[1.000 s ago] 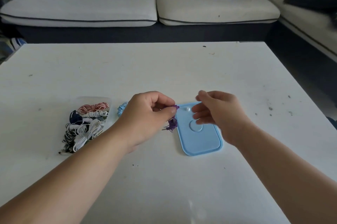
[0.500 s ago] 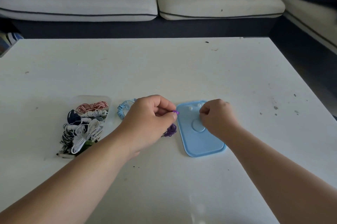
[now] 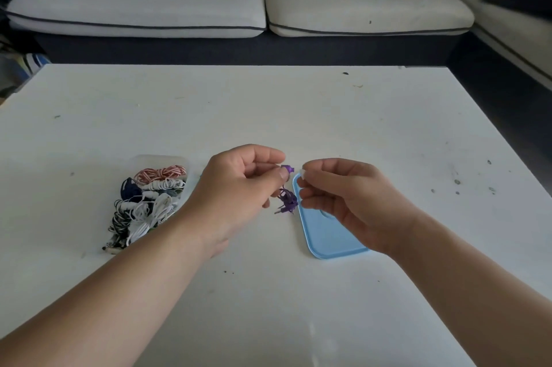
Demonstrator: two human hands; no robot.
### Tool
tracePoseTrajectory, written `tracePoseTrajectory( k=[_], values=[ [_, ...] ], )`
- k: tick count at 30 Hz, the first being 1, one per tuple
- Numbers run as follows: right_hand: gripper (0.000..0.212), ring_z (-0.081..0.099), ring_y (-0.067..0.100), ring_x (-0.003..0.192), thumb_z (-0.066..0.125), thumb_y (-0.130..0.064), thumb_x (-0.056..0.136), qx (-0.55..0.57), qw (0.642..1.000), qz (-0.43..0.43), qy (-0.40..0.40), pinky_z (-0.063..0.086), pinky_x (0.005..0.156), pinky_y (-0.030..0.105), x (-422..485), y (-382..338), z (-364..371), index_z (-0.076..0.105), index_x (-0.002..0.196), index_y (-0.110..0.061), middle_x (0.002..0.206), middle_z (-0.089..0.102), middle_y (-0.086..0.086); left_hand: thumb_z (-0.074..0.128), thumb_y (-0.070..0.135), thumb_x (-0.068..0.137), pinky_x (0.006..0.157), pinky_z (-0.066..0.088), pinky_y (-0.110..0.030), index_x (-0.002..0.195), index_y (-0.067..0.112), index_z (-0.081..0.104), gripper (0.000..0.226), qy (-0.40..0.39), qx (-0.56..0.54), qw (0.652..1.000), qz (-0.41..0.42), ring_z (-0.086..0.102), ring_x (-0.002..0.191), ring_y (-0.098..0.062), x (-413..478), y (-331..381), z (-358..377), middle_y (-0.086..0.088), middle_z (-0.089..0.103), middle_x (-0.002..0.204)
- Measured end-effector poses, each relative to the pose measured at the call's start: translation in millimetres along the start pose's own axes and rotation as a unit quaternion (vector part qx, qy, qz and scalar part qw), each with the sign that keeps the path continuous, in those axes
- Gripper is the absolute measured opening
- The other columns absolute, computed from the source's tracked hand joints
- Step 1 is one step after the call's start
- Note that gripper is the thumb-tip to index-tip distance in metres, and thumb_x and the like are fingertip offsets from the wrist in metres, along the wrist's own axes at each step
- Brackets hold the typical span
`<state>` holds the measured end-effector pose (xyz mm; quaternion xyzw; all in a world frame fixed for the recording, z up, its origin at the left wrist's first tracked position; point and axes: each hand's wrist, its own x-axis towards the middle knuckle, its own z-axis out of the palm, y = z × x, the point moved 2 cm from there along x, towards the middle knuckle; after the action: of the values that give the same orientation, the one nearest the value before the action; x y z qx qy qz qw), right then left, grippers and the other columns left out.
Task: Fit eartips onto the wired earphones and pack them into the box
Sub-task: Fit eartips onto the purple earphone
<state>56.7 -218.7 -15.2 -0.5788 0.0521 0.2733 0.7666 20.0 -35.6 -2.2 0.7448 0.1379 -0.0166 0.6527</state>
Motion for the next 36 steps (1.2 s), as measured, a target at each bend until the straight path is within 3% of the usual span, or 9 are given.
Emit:
tracePoseTrajectory(
  k=[6, 15, 29, 36],
  values=[
    [0.026, 0.07, 0.02, 0.081, 0.063, -0.004, 0.093, 0.054, 0.997, -0.002, -0.056, 0.06, 0.075, 0.028, -3.3, -0.2, 2.3, 0.067, 0.116, 0.008, 0.091, 0.07, 0.014, 0.076, 0.014, 0.092, 0.06, 0.05, -0.02, 0.097, 0.022, 0.08, 0.01, -0.021, 0.003, 0.999, 0.033, 0.061, 0.059, -0.007, -1.5, 2.7, -1.4, 0.008, 0.072, 0.068],
    [0.017, 0.07, 0.017, 0.074, 0.064, -0.007, 0.087, 0.054, 0.997, -0.011, -0.062, 0.061, 0.071, 0.026, -4.7, -1.4, 5.0, 0.072, 0.1, 0.001, 0.081, 0.071, 0.01, 0.076, 0.015, 0.091, 0.063, 0.051, -0.026, 0.095, 0.024, 0.081, 0.011, -0.041, 0.001, 0.998, 0.047, 0.064, 0.068, -0.01, -1.7, 2.1, -1.1, 0.003, 0.075, 0.075],
    [0.019, 0.067, 0.018, 0.07, 0.063, -0.007, 0.086, 0.045, 0.993, 0.017, -0.104, 0.059, 0.069, 0.025, -7.5, -3.0, 4.0, 0.07, 0.101, 0.003, 0.08, 0.069, 0.011, 0.073, 0.006, 0.093, 0.063, 0.053, -0.025, 0.097, 0.017, 0.079, 0.013, -0.072, -0.031, 0.995, 0.054, 0.06, 0.068, -0.016, -2.2, 2.3, -0.8, 0.0, 0.072, 0.075],
    [0.014, 0.063, 0.018, 0.068, 0.067, -0.01, 0.083, 0.029, 0.994, 0.009, -0.11, 0.058, 0.07, 0.026, -7.0, -1.7, 6.0, 0.076, 0.091, -0.003, 0.077, 0.065, 0.011, 0.072, 0.004, 0.093, 0.064, 0.052, -0.026, 0.099, 0.012, 0.078, 0.011, -0.079, -0.051, 0.994, 0.054, 0.06, 0.069, -0.017, -3.8, 2.6, 0.7, -0.006, 0.071, 0.076]
  ],
)
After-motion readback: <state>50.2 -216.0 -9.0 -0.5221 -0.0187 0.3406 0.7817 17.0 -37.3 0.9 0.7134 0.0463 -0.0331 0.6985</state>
